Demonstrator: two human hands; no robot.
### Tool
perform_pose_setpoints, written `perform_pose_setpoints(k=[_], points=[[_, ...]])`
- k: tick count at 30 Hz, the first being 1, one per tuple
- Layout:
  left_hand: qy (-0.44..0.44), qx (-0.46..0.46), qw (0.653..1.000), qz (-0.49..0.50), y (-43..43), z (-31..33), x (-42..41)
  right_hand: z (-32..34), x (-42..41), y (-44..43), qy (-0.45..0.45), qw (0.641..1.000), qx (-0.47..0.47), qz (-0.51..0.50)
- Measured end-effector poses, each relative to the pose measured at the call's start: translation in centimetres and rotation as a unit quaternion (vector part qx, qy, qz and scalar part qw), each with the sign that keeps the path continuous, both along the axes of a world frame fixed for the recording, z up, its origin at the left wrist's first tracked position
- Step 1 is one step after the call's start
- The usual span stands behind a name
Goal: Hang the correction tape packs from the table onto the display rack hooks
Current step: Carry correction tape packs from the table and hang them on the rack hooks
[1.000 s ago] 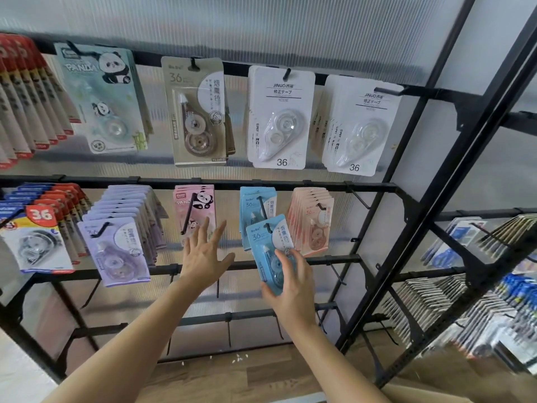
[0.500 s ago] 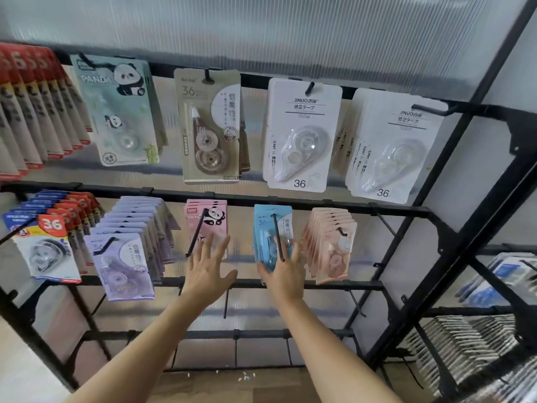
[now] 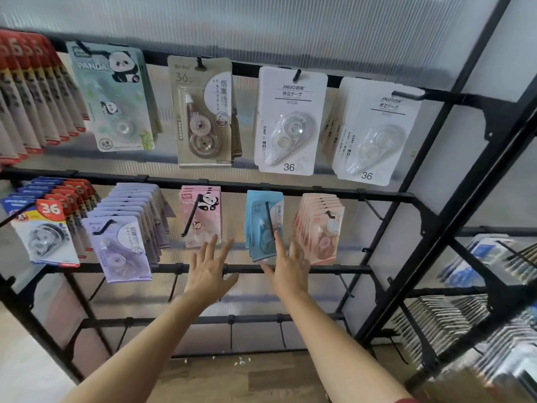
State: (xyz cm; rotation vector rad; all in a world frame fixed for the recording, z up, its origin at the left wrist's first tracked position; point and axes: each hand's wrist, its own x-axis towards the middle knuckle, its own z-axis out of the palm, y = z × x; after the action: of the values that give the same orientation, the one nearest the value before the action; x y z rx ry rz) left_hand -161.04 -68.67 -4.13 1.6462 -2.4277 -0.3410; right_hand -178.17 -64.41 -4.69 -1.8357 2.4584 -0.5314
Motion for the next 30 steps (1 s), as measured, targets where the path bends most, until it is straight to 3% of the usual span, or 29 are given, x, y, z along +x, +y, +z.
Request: perform_pose_setpoints(k=[8,13,30], points=[[-0.021,0.031,0.999,0.002,6.4,-2.1,0.9,-2.1,0.7,8.3,0.023,0.997,0.072,0.011],[-0.045,-0.001,0.999,-0.004,10.5,-3.1,0.6,-2.8,0.9,12.9,0.085,0.989,0.105,0.053],[0.034,0.063,0.989,0.127,37.5,-7.7,5.9,-6.8,4.1,35.5,0.005,0.976,0.200,0.086]])
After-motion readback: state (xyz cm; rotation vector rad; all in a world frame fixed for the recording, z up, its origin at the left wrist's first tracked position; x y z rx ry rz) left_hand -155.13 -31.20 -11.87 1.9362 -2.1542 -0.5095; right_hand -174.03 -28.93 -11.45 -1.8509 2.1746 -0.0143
